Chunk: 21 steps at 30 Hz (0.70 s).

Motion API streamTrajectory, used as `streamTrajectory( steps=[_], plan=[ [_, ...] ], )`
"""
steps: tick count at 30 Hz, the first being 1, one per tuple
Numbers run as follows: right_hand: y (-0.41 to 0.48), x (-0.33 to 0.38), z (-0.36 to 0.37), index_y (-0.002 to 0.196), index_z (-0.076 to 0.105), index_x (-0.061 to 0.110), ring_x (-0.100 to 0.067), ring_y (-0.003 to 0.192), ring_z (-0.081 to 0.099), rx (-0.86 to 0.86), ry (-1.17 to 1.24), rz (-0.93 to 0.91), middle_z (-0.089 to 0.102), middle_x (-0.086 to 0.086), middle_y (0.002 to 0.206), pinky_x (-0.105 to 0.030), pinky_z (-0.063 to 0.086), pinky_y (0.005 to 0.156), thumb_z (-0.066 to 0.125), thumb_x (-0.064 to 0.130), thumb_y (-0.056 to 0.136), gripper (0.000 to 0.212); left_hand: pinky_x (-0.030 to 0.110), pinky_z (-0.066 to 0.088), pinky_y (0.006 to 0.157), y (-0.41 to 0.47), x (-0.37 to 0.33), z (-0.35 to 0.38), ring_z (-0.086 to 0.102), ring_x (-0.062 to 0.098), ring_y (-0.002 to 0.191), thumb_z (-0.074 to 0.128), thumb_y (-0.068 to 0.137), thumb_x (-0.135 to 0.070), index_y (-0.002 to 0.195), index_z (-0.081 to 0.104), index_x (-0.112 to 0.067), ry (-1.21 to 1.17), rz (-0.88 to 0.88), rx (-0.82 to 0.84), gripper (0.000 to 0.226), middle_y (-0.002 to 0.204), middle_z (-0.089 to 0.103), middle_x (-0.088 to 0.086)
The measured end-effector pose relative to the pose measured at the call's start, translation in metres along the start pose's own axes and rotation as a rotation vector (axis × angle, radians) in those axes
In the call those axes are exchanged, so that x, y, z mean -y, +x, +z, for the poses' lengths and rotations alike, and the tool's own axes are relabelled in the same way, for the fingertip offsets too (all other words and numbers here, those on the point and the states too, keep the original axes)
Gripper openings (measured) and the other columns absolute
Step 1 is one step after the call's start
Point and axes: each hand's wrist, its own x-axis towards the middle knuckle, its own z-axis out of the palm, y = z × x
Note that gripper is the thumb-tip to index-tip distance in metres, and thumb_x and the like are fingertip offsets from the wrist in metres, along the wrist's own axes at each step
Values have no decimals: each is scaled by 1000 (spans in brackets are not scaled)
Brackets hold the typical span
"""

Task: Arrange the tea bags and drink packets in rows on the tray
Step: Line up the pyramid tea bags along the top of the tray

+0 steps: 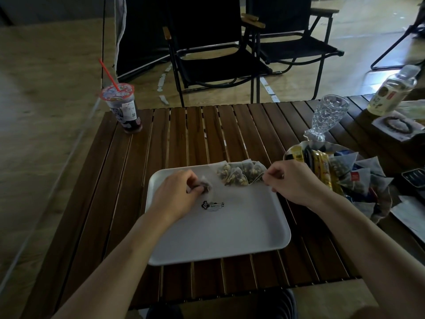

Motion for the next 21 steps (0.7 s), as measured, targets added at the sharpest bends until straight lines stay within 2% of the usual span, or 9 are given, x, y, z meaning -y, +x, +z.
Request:
streamTrajectory(
  steps=[3,7,9,13,17,21],
  plan=[
    [1,0,0,99,71,18,0,73,61,-1,-2,4,62,16,73,-13,42,62,62,27,95,14,21,50,68,3,-3,1,58,8,80,70,88,-33,92,58,-20,-54,20,-116,18,91,60,-8],
    [0,-1,1,97,71,18,-1,73,62,8,-5,-1,63,15,73,-14,44,63,62,28,95,14,25,52,76,3,0,4,58,10,88,75,83,-32,104,60,-21,93,94,-40,28,103,61,-6],
    [0,-1,0,96,71,18,-3,74,63,8,-6,-2,65,13,74,-18,48,68,62,28,95,14,22,48,74,4,2,4,58,10,89,76,82,-33,108,60,-22,123,118,-51,33,104,60,-7],
    [0,-5,0,94,73,19,-3,74,63,-6,0,-8,66,13,72,-25,52,77,62,29,94,14,21,47,75,6,0,8,57,11,89,75,83,-29,104,60,-21,83,118,-47,27,104,60,-5],
    [-1,-5,-1,94,72,20,0,71,62,1,6,-3,63,15,71,-16,46,67,62,28,94,13,27,53,76,12,-2,15,58,13,90,74,84,-28,102,61,-22,48,128,-61,23,101,58,-6],
    [-1,-6,-1,94,71,21,0,70,61,4,9,8,63,15,70,-13,42,63,62,29,95,12,31,54,75,21,-5,24,55,13,89,73,84,-30,106,60,-20,70,76,-127,27,104,57,-4]
  ],
)
